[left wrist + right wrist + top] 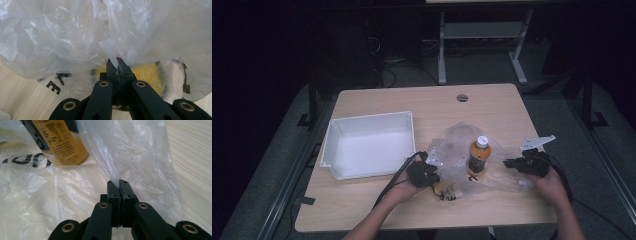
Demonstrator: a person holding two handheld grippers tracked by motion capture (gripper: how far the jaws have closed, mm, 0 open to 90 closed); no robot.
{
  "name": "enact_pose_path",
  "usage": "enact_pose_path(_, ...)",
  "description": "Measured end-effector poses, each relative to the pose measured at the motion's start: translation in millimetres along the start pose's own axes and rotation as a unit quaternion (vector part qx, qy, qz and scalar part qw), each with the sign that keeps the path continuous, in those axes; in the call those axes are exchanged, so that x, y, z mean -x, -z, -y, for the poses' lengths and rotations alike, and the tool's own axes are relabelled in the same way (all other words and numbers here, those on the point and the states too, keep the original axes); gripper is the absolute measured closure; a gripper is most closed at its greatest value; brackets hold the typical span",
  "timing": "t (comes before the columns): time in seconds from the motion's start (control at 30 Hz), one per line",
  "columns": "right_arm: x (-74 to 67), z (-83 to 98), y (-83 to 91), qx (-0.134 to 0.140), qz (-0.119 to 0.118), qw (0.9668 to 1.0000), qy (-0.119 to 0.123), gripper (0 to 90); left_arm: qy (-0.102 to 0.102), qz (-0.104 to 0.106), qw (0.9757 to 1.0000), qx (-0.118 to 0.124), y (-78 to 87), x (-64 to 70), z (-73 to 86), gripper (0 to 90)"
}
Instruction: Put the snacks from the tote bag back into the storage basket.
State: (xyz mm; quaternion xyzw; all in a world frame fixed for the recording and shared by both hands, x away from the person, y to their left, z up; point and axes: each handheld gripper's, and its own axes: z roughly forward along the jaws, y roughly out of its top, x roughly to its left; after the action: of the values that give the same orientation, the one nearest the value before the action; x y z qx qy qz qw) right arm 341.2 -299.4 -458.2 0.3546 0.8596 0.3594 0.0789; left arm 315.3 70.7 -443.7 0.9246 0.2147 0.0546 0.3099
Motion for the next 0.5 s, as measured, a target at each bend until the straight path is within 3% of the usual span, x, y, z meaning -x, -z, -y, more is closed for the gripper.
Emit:
enact_pose_path(0.27, 4.1, 3.0, -2.9, -0.010, 0.005, 0.9999, -0.005, 88.7, 0.002, -0.006, 1.0000, -0.001, -1.8, 0.4, 2.1, 89.8)
enact_pose_path(0.5, 6.1, 5.4, -3.3, -0.011, 0.006, 0.9999, -0.011, 88.9, -0.008, -0.007, 0.9999, -0.012, -5.0, -0.2, 6.1, 89.8)
